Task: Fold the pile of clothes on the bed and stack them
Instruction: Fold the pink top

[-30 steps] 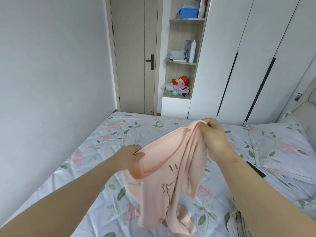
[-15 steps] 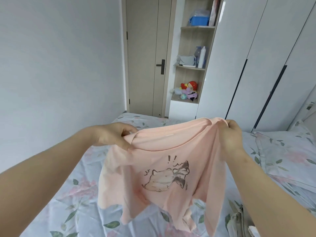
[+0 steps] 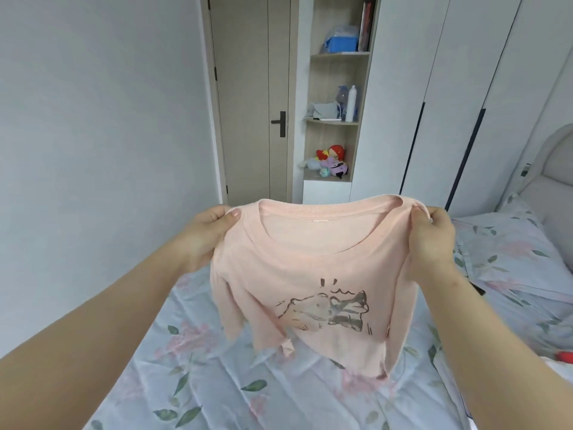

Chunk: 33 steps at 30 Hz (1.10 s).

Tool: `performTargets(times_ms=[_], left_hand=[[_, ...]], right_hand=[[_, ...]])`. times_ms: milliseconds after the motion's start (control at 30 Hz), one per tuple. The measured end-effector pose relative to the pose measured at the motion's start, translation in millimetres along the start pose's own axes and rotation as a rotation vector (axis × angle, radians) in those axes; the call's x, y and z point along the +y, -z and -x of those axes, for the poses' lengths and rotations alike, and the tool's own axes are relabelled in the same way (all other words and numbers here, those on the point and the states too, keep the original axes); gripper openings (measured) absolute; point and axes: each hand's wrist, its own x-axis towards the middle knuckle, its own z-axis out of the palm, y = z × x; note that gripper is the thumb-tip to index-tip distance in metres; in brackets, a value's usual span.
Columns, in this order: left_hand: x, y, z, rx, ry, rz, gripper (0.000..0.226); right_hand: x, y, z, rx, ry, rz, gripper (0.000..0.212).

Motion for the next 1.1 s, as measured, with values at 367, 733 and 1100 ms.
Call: performTargets(times_ms=[367,733,1100], left_hand=[[39,32,24,-0.031,-0.111,0.291,0.019],[-81,38,-63,0.085,0.018,-0.444,0.023],[-270,25,-187,0.175,0.399,-0.913,0.020]], right_hand=[[-52,10,66,0.054,0.031,-0.066,0.024],[81,-36,4,-0.027,-0.054,0.355,0.014],[285,-117,-75,-0.117,-0.386,0.572,0.011]])
